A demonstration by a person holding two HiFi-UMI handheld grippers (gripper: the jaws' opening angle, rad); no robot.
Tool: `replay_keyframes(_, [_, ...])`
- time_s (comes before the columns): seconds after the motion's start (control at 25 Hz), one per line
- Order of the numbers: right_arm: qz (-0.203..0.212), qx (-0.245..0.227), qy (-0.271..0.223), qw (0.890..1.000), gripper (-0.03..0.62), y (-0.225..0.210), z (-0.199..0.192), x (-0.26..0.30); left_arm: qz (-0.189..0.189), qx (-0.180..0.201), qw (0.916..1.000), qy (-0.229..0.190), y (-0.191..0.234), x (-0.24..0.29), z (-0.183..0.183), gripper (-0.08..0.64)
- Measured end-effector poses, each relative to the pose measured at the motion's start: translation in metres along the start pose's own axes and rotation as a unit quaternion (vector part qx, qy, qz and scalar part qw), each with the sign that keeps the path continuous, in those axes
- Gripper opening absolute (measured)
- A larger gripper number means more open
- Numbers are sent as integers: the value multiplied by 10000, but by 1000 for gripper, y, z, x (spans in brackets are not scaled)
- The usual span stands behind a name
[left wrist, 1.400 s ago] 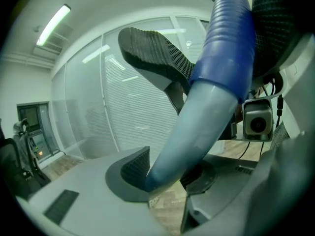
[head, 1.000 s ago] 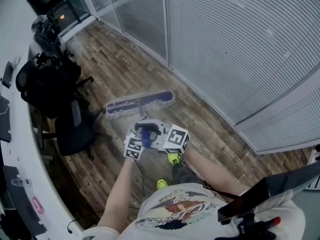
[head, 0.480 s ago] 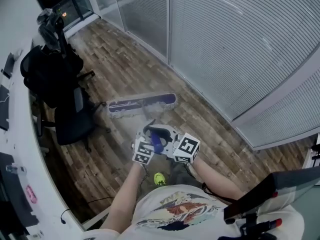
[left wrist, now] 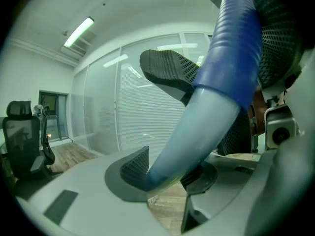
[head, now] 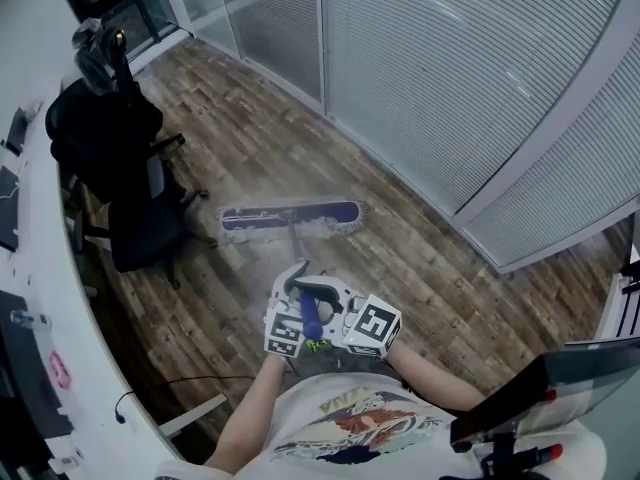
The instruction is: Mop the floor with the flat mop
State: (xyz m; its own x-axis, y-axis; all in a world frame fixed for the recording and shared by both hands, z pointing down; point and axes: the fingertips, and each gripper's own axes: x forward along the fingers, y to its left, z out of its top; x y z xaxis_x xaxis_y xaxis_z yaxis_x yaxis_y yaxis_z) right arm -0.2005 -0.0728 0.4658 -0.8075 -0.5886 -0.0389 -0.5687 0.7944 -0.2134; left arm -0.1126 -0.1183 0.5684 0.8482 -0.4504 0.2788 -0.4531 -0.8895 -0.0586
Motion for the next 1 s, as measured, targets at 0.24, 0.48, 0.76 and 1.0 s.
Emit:
replay_keyframes(0.24, [-316,195,120,9992,267,66,-14,-78,-205,89,9997,54,-104,-30,-1,137])
replay_keyframes(0.48, [-263,6,166,9995,267,148,-34,-136,-401,325,9986,133,-198,-74,-17,135])
replay_keyframes(0.76, [-403,125,-73,9991,267,169,-58,-137,-600,592,9963,178,-212,-91,-40,133])
replay_keyframes(1.0, [-412,-473,-24,9980,264,132,-42,-109,-654,444,9969,-6,-174,-75,-22,135])
